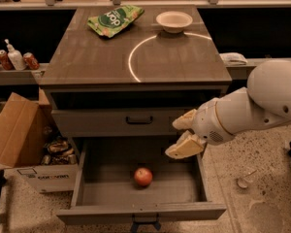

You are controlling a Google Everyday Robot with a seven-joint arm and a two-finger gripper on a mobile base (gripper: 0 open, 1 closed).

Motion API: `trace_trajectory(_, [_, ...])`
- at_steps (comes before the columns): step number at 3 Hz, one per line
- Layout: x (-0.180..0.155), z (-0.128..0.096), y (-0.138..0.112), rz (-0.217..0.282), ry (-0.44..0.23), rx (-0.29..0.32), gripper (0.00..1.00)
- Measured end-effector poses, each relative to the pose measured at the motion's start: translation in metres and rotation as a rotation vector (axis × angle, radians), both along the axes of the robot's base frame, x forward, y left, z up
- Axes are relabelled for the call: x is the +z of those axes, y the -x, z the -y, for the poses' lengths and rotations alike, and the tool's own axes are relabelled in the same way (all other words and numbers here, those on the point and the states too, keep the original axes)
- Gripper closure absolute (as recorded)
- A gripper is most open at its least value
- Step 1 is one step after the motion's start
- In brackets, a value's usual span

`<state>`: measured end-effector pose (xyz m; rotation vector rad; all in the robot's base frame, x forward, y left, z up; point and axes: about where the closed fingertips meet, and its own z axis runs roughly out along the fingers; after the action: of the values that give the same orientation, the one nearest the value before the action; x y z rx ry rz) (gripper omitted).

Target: Pick apple from middle drawer and place on counter

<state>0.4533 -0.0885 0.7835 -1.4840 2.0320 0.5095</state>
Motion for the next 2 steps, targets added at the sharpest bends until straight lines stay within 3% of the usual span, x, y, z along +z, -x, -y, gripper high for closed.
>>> trace_trajectory(1, [-0.0001,-0.0007,0.0001,0.008,0.005,0.004,0.06])
trace_trajectory(2, [-0.0026,0.0024,-0.0022,0.042,0.02,0.01,0.0])
